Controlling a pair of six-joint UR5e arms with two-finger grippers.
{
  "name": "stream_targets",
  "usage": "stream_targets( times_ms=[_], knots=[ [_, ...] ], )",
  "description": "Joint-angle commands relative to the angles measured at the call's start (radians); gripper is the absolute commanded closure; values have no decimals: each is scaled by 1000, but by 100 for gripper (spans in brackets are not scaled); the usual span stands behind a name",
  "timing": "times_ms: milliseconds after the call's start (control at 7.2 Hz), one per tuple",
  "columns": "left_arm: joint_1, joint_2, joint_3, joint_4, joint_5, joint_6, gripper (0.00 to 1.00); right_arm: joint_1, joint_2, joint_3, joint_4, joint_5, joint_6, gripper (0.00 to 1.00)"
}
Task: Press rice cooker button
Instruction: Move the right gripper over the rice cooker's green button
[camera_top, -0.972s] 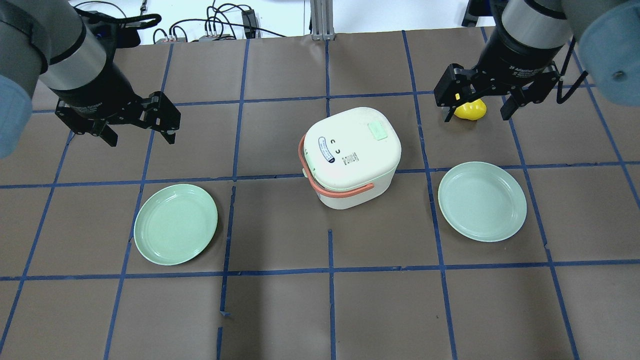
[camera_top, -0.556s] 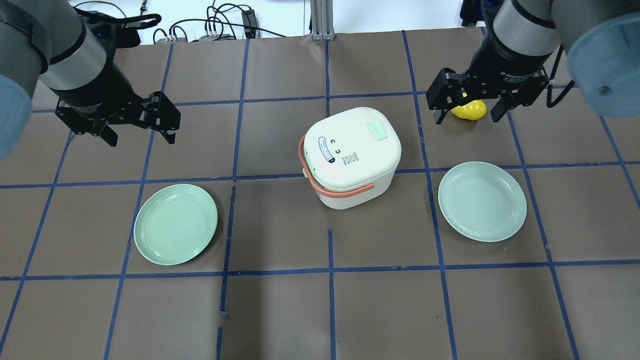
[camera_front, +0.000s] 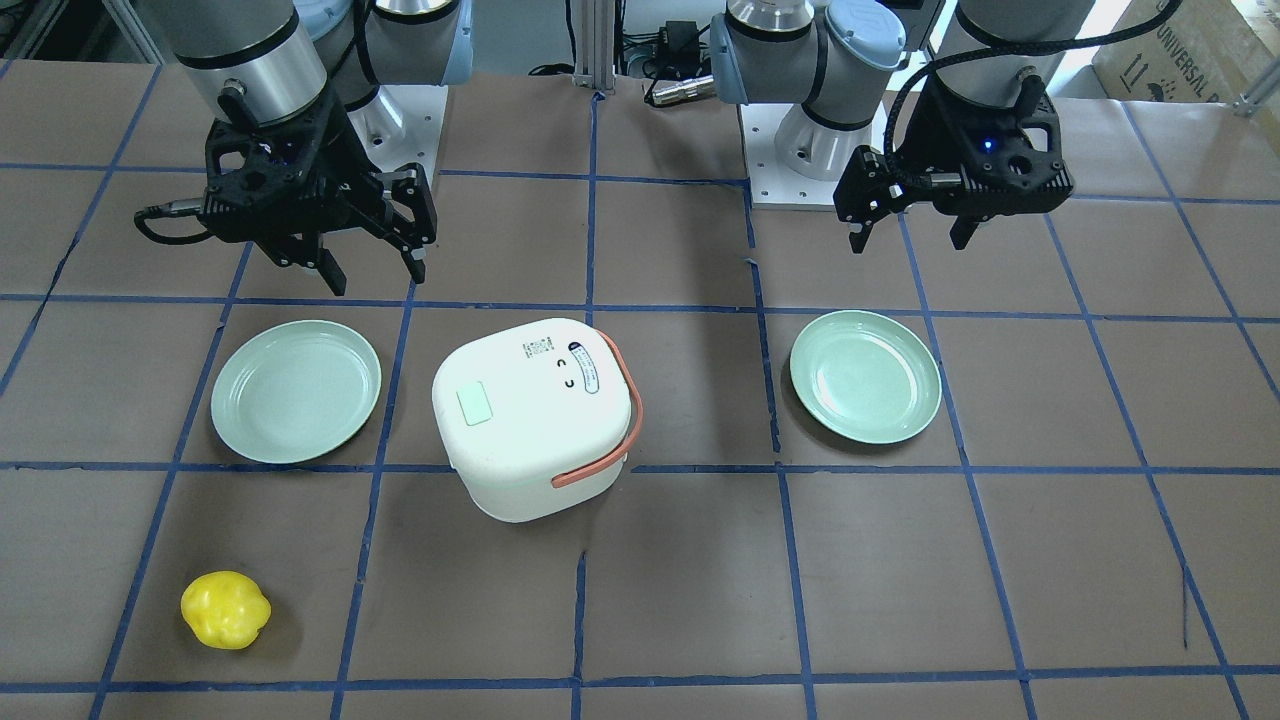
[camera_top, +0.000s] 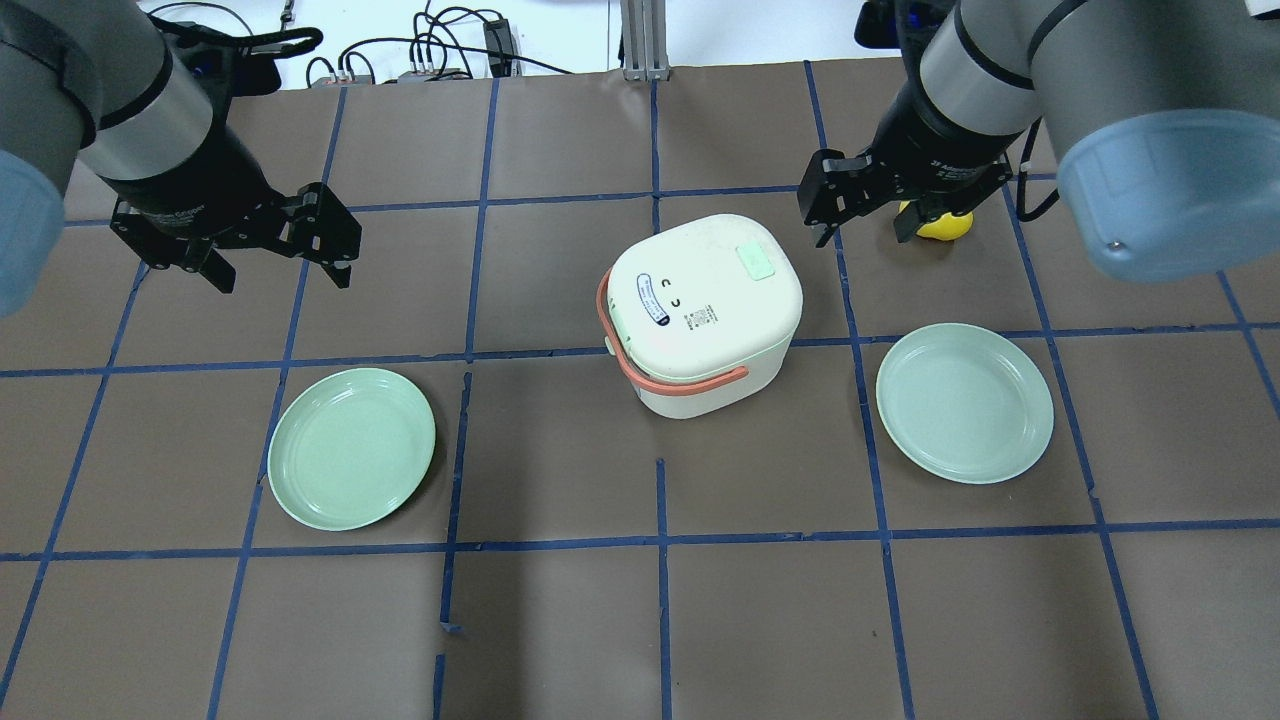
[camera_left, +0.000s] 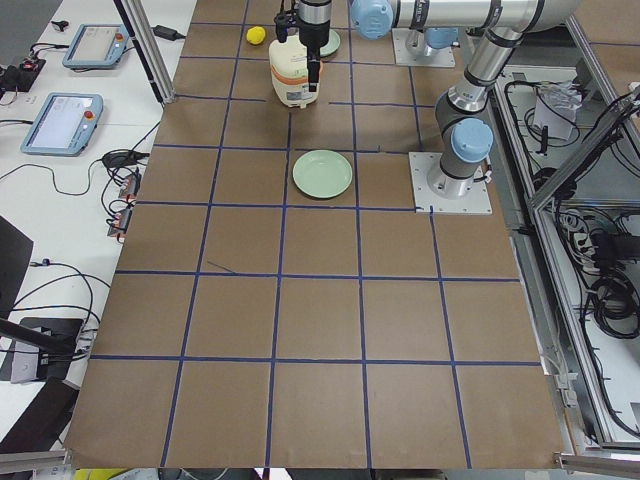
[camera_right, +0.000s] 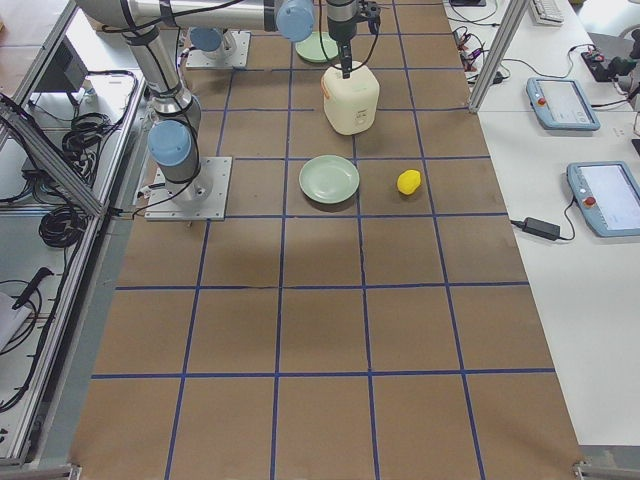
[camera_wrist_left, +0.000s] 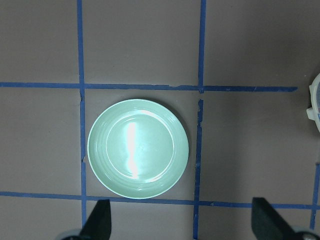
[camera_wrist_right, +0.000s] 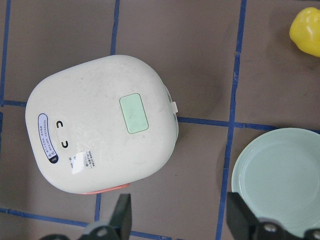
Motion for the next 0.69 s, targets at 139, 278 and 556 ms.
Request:
stream_targets(
  times_ms=[139,278,556],
  knots=[
    [0,0,0,0,0,0,0,77,24,2,-48,-40,14,97],
    [0,0,0,0,0,0,0,107,41,4,-42,-100,46,96],
    [0,0,0,0,0,0,0,128,63,33,-46,-97,79,96]
  ],
)
